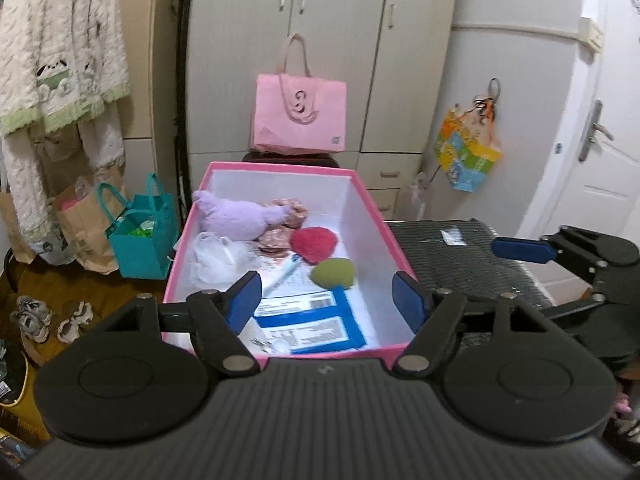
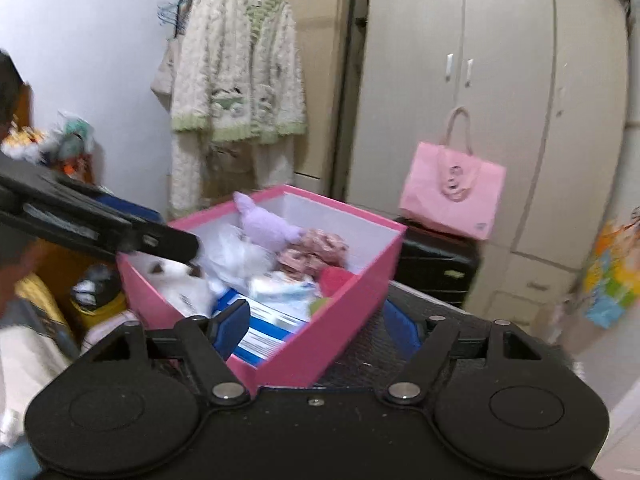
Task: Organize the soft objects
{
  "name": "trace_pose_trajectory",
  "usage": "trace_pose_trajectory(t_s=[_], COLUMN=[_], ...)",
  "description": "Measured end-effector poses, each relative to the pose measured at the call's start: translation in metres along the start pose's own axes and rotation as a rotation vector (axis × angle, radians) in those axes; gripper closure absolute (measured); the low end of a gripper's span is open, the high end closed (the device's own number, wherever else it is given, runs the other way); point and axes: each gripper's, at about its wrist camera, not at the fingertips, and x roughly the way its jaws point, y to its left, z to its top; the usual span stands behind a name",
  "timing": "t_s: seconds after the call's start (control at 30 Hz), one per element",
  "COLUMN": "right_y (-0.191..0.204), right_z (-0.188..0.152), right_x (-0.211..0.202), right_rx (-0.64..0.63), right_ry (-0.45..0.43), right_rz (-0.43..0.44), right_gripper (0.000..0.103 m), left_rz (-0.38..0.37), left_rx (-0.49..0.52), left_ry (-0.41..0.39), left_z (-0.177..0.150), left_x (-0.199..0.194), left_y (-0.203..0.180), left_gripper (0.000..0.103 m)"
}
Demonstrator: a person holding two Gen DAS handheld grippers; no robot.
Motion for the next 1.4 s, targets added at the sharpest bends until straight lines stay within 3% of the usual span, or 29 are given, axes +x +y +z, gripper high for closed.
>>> trace_pose_trajectory(t_s=[0.07, 0.3, 0.5, 0.6, 0.87, 1.1, 1.2, 1.33, 1.4], right_y=[-0.004, -0.016, -0.040, -0.049, -0.051, -0.036, -0.041, -0.045, -0.045], right_z=[-0.003, -0.015, -0.028, -0.027, -0.029, -0.028, -0.025, -0.026, -0.028], right_x=[-0.006, -0.018, -0.011, -0.016, -0.056, -0.084, -0.083, -0.085, -0.089], right_rx=[0.014, 0.016, 0.114, 0.169, 0.220, 0.215, 0.257, 0.301, 0.314], right_ry=[0.006, 0.049, 0.174, 0.235, 0.149, 0.053, 0.037, 0.016, -0.008], right_rz=[0.003, -0.037, -0.079, -0.171, -0.268, -0.304, -0.274, -0.349, -0.343], right_gripper=[0.025, 0.006, 0.006, 0.006, 0.006, 0.006, 0.006, 0.006, 0.006], left_rz=[-0.003, -0.005, 0.015, 0.029, 0.119, 0.135, 0.195, 0.262, 0.282], left_rx=[0.019, 0.090, 0.087, 0.081, 0.010, 0.060, 0.092, 0.102, 0.099], left_ry=[-0.008, -0.057, -0.041, -0.015, 0.029, -0.059, -0.095, -0.140, -0.152], left_z=[-0.002, -0.007, -0.015, -0.014, -0.011, -0.023, -0.027, -0.032, -0.035], left_x=[-0.008, -0.029, -0.033, -0.028, -0.022, -0.037, -0.040, -0.040, -0.038], left_y=[-0.007, -0.028, -0.036, -0.039, -0.043, -0.055, -0.064, -0.074, -0.077], left_gripper=[0.030, 0.017, 0.003, 0.002, 0.001, 0.001, 0.001, 0.001, 0.001])
